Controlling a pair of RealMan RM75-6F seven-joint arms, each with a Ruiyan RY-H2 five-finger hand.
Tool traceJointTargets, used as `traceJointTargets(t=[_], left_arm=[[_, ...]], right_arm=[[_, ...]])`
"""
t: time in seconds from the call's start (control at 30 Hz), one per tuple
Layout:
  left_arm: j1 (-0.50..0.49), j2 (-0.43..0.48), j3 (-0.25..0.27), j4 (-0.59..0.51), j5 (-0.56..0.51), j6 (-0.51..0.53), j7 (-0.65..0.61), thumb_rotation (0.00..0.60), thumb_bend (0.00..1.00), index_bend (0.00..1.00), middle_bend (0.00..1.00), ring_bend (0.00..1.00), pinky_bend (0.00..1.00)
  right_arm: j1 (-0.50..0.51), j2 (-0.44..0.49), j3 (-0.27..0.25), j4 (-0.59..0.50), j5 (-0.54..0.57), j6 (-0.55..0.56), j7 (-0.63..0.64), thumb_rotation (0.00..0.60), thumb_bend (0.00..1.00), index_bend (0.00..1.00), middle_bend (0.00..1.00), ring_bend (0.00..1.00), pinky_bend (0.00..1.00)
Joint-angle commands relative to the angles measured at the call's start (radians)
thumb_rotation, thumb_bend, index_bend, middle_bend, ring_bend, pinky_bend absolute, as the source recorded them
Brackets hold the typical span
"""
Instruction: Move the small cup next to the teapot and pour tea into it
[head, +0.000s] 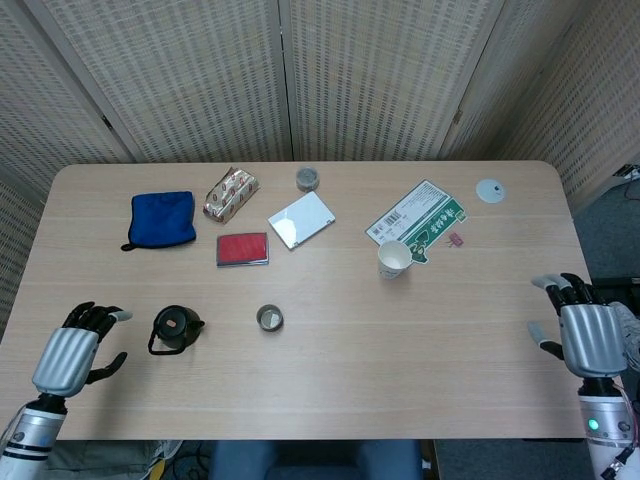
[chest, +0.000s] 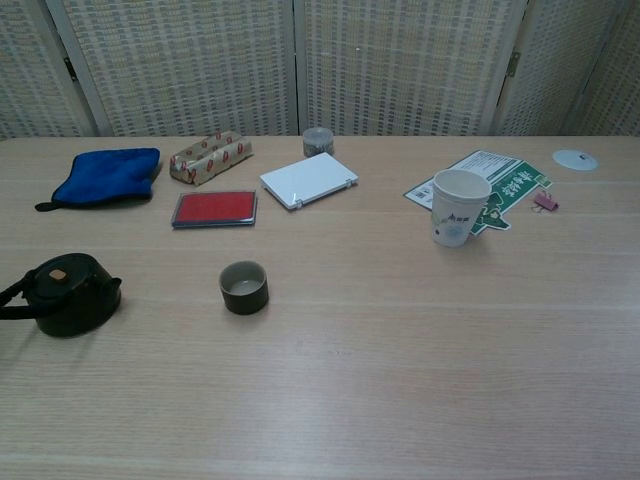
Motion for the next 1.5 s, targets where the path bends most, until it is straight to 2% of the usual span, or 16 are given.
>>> traceJointTargets(t=[0.03, 0.2, 0.5, 1.07, 1.5], left_arm=[[-0.026, -0.004, 0.007, -0.009, 0.022, -0.028, -0.003, 0.600, 0.28, 0.26, 0.26, 0.24, 0.13], [-0.072, -0.015, 0.010, -0.014, 0.058, -0.064, -0.003, 0.600, 0.28, 0.22, 0.26, 0.24, 0.13], [-0.137, -0.060, -0.016, -0.019, 0.004, -0.150, 0.032, 0.600, 0.23, 0.18, 0.26, 0.23, 0.11], [-0.198, -0.131, 0.001, -0.046, -0.051, -0.245, 0.115, 0.600, 0.20, 0.15, 0.23, 0.23, 0.07], [-0.224, -0.140, 0.025, 0.037, -0.065, -0.283, 0.150, 0.600, 0.20, 0.15, 0.23, 0.23, 0.07]], right_arm=[[-0.012, 0.005, 0.021, 0.005, -0.011, 0.001, 0.006, 0.600, 0.20, 0.30, 0.29, 0.18, 0.31], [-0.026, 0.010, 0.057, 0.007, -0.018, -0.008, 0.008, 0.600, 0.20, 0.30, 0.29, 0.18, 0.31], [-0.058, 0.013, 0.092, 0.017, -0.023, -0.033, 0.021, 0.600, 0.20, 0.30, 0.29, 0.18, 0.31], [-0.098, 0.008, 0.141, 0.057, -0.025, -0.078, 0.055, 0.600, 0.20, 0.30, 0.29, 0.18, 0.31], [-0.118, 0.002, 0.165, 0.074, -0.028, -0.108, 0.071, 0.600, 0.20, 0.30, 0.29, 0.18, 0.31]])
